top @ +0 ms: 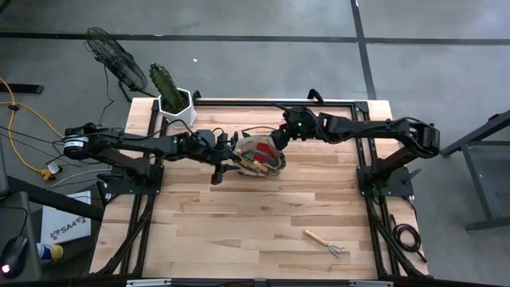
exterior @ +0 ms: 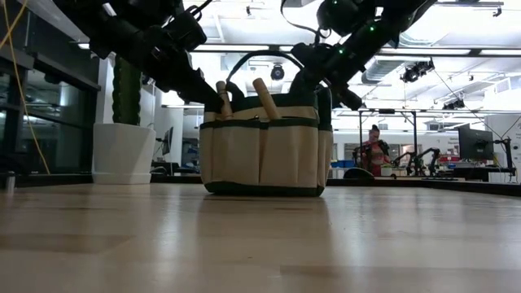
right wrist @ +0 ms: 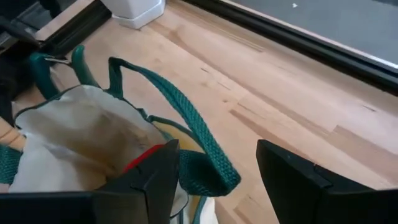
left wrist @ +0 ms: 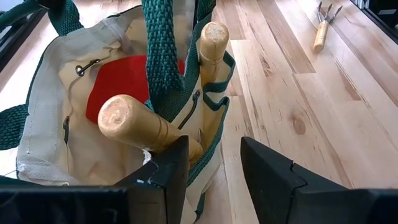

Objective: Pick & Place Garden tools in Gardening bag
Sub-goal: Move the gardening bag to the center of the table

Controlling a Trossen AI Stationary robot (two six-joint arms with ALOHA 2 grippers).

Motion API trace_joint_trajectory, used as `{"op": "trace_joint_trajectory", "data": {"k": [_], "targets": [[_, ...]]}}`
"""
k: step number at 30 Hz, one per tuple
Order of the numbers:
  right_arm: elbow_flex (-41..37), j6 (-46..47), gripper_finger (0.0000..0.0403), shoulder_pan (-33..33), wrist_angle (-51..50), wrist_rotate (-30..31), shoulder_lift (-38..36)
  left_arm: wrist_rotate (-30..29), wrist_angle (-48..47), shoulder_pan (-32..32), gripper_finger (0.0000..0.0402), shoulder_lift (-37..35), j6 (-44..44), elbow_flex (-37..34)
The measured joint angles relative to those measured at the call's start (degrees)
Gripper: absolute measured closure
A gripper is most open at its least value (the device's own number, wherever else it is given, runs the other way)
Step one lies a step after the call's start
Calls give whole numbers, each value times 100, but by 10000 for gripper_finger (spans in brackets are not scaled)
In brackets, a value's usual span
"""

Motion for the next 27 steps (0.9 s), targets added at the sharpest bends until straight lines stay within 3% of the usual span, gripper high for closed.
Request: {"op": "trace_joint_trajectory", "data": {"k": [13,27], "targets": [[0,-192,199,-114,154,-353,423,0,-3,1,258,0,-2,1],[0,-362,246,-116,391,-306,426,0,-28,0,258,0,-4,2]]}}
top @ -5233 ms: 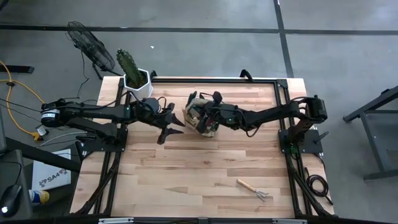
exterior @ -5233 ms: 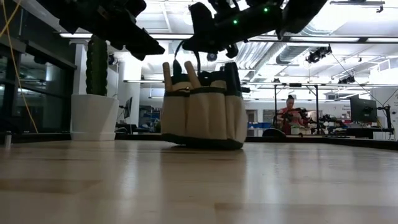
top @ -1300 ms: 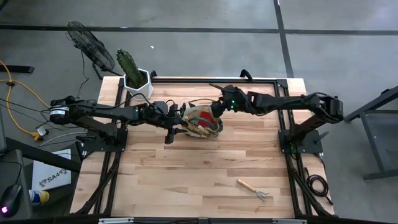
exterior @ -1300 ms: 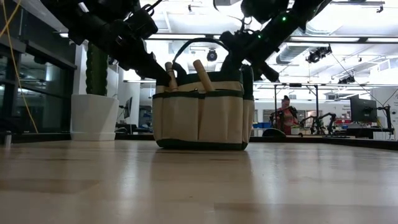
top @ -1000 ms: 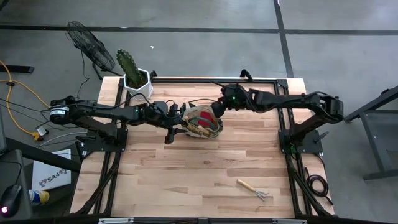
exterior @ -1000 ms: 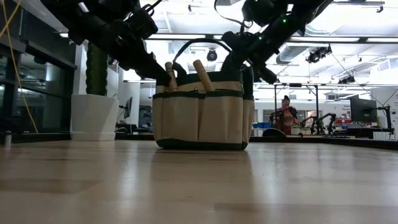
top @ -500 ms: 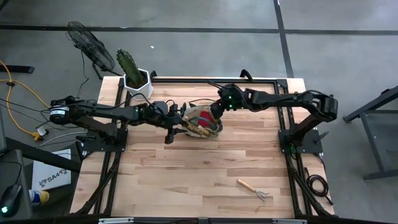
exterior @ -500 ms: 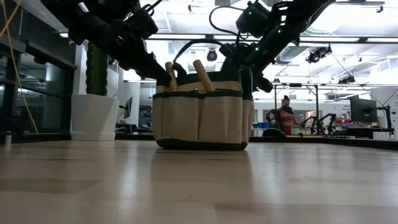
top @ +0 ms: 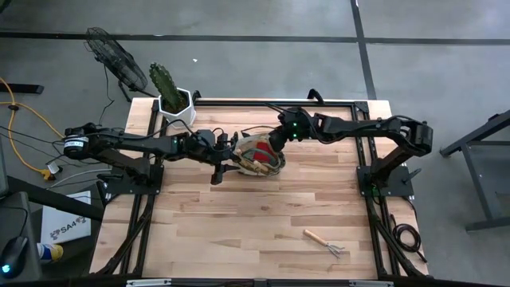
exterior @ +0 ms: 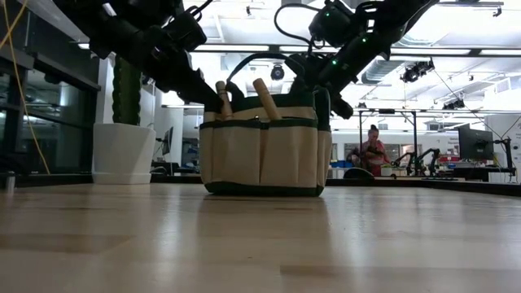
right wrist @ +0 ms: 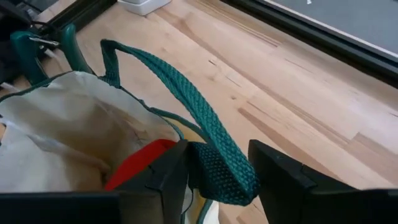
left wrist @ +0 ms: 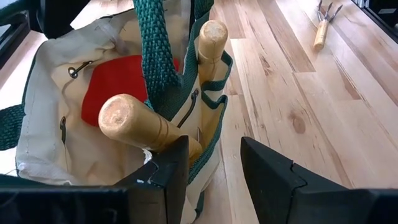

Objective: Pick & Place Garden tools in Gardening bag
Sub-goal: Move the gardening bag to the center of the table

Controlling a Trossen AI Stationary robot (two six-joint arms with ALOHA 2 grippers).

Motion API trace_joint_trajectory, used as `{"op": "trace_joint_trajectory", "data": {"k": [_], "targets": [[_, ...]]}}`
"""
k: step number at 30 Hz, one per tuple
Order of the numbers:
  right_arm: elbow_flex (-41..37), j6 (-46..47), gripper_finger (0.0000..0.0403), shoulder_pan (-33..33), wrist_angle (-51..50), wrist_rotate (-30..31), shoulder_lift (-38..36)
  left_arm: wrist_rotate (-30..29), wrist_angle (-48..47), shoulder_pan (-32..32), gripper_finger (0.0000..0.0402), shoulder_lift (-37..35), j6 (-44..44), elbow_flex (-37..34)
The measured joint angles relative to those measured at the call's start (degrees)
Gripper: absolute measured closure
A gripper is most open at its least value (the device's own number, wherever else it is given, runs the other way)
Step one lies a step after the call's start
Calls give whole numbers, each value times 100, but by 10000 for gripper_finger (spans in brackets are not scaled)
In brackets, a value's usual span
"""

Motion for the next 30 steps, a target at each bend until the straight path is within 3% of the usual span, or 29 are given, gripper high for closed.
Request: {"op": "trace_joint_trajectory", "data": {"k": [5,12,18,30], "targets": [[0,-137,292,2,-2,3,-4,-3,-31,1,258,0,0,0],[0,-523,390,2,-3,10,-6,-327,-288,2,258,2,-11,7],[0,-543,398,22,-7,13,-8,-558,-306,1,258,2,-12,7],[0,-394,398,430,-524,19,-565,-2002,-365,2,258,2,-28,7]]}}
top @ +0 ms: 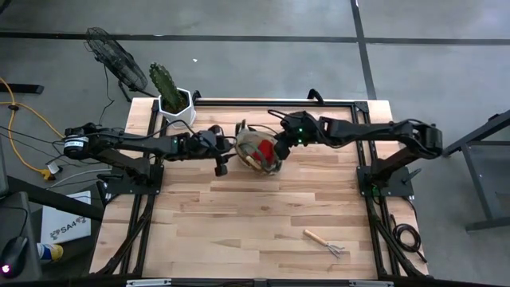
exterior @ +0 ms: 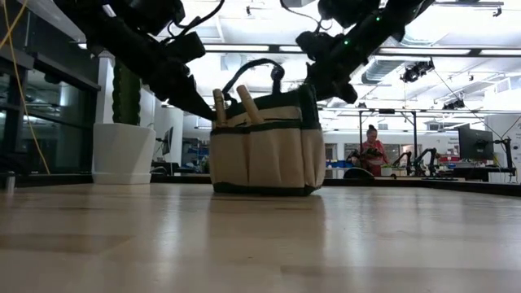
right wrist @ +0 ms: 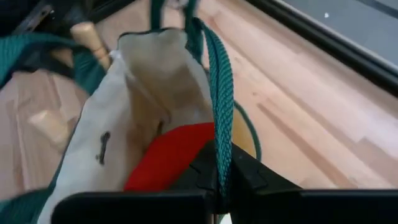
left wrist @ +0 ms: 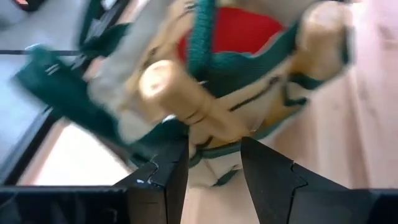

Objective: Pick & Place Garden tools in Gardening bag
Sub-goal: Move the gardening bag to the center of the table

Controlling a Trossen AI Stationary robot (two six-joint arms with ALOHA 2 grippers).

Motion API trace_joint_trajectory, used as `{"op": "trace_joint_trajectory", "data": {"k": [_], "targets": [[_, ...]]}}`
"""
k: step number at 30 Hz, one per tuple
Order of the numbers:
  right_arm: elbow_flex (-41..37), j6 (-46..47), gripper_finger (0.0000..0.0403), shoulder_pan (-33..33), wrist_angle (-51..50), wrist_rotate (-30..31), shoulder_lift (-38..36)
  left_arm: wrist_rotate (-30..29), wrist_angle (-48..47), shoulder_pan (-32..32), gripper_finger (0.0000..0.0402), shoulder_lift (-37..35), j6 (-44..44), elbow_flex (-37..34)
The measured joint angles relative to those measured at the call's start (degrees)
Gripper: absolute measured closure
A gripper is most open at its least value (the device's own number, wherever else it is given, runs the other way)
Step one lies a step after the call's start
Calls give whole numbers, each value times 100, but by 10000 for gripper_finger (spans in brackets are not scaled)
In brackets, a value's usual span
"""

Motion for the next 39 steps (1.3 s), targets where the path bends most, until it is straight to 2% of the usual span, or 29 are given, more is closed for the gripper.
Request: {"op": "trace_joint_trajectory", "data": {"k": [3,16,29,39], "targets": [[0,148,398,103,-238,2,-59,-311,116,0,258,2,3,0],[0,519,399,560,-849,-42,-104,-931,645,5,258,116,101,-1],[2,1032,399,1173,-915,254,-145,-1089,1680,5,258,991,341,-4],[1,1279,399,1735,-796,380,-145,-1059,2223,245,258,1108,479,-5]]}}
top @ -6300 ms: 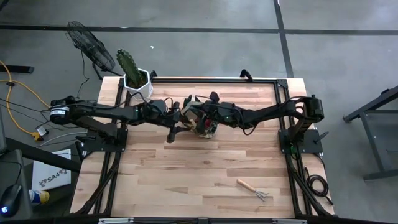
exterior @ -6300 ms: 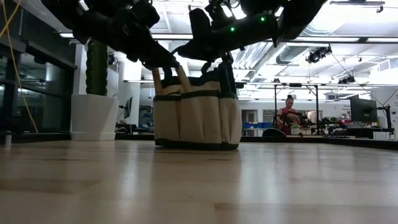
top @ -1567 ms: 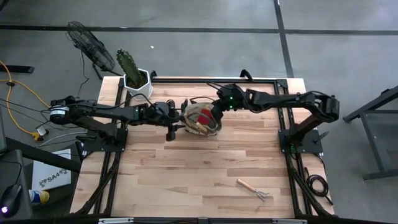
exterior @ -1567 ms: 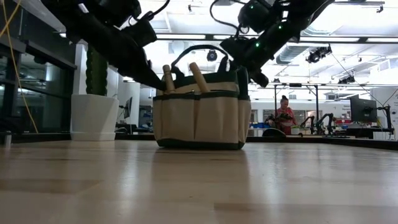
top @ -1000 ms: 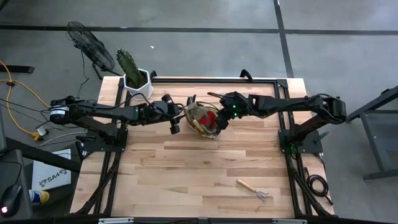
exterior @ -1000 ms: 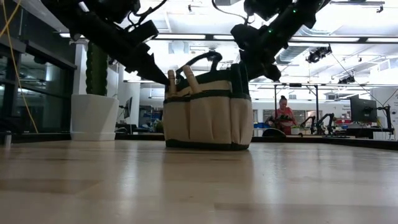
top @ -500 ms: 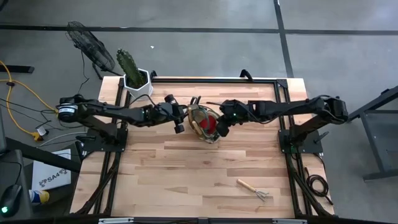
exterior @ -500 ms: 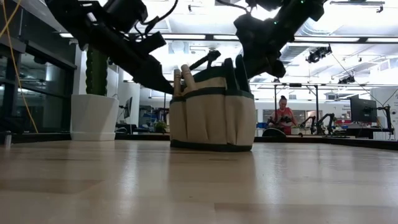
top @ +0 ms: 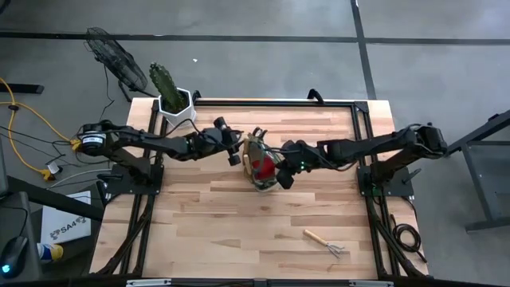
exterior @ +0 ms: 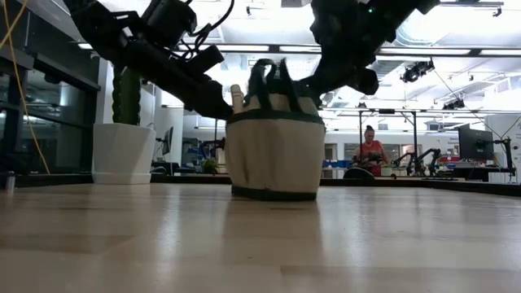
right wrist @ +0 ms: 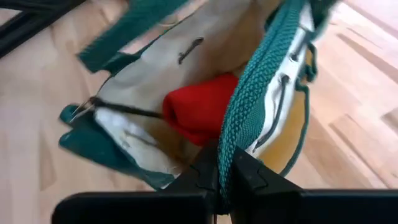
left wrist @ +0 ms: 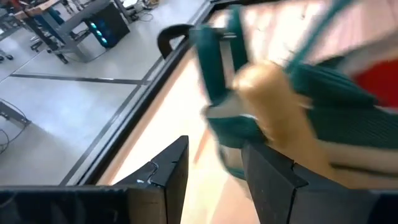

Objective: Pick & Place Garden tools in Gardening bag
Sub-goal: Move the gardening bag to the center of the table

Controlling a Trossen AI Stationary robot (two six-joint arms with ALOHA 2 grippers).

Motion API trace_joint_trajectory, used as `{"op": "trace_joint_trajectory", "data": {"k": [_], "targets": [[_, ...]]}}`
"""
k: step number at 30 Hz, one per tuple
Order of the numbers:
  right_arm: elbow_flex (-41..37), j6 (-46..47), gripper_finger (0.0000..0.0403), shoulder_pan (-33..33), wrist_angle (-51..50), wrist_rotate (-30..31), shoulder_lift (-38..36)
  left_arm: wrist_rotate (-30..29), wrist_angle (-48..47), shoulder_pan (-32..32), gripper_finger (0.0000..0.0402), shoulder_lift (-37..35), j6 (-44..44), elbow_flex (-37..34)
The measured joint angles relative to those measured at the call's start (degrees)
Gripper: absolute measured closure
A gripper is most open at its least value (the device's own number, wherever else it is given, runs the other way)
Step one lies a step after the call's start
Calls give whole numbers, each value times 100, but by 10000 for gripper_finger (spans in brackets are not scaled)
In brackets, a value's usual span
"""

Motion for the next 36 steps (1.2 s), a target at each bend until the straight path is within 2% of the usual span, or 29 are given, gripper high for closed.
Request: {"op": "trace_joint_trajectory", "data": {"k": [11,17,24,33,36], "targets": [[-1,11,399,473,639,198,0,865,472,526,258,0,-138,-1],[-1,176,399,602,620,565,0,864,483,558,258,0,-136,-1],[-1,716,399,580,29,747,0,905,459,553,258,0,-140,-1],[-1,628,397,576,24,842,0,903,363,556,258,0,-140,-1],[-1,520,383,578,22,929,-1,900,263,556,258,-2,-142,-1]]}}
